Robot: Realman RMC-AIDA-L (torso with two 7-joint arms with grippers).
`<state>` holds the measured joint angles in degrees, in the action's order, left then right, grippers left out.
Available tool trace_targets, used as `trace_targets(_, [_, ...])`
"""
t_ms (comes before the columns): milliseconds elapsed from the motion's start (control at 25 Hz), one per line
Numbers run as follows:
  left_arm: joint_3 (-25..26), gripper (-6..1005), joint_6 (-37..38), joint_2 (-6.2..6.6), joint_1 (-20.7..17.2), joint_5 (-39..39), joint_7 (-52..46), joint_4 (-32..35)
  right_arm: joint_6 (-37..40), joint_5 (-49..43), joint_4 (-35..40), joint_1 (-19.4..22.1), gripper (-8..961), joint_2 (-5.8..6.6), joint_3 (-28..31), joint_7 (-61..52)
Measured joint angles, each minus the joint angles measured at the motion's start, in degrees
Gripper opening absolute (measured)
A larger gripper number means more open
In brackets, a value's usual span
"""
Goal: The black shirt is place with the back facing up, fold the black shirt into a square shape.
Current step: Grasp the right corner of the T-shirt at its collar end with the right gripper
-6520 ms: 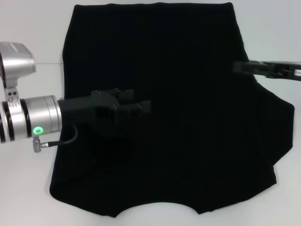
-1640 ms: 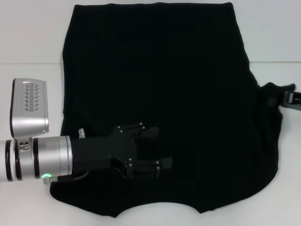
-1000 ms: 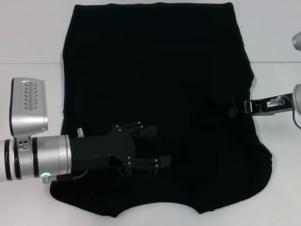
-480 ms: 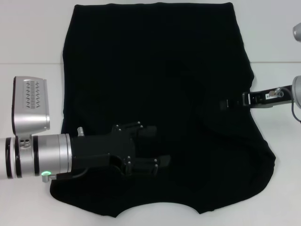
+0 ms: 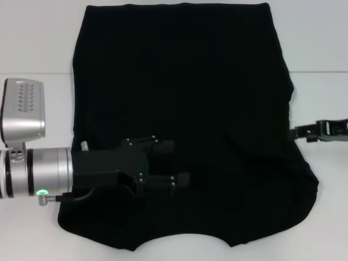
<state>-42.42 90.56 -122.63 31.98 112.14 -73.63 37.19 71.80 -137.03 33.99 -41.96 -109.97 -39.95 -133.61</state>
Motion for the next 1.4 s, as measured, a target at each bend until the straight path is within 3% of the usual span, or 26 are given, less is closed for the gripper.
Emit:
trace_targets(40, [0.1,871,0.3,0.03,0.0,0.0,-0.5,0.3,0.2,0.0,0.0,0.6,715,0.14,0.0,0.1])
trace_targets(360, [0.2,869,0.1,0.02,-0.3,-0.3,-1.3,0.8,1.1,-0.1,-0.5,2.8,685,0.54,0.3,0.6])
trace_targets(920, [0.3,867,-0.4,0.15,-1.2,0.6,-1.2,1.5,0.5,-0.4,-3.6,2.4,650,-0.31,-0.2,2.8])
trace_targets(1400, [0.3,865,-0.4,0.20,-1.4,0.6,-1.3,1.7,7.7,-0.1,-3.6,3.4,649,0.06,0.3,4.6])
